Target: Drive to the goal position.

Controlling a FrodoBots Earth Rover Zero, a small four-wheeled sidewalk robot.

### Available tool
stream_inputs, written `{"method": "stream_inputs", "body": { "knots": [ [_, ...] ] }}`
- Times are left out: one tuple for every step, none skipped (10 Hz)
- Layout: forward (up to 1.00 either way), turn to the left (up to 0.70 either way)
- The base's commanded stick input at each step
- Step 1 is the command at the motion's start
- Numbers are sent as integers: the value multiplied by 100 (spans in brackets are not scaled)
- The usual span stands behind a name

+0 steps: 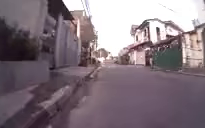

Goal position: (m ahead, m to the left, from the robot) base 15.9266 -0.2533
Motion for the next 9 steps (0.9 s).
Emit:
{"method": "stream_inputs", "body": {
  "knots": [
    [100,0],
    [100,0],
    [100,0],
    [100,0],
    [100,0],
    [100,0],
    [100,0],
    [100,0],
    [100,0]
  ]
}}
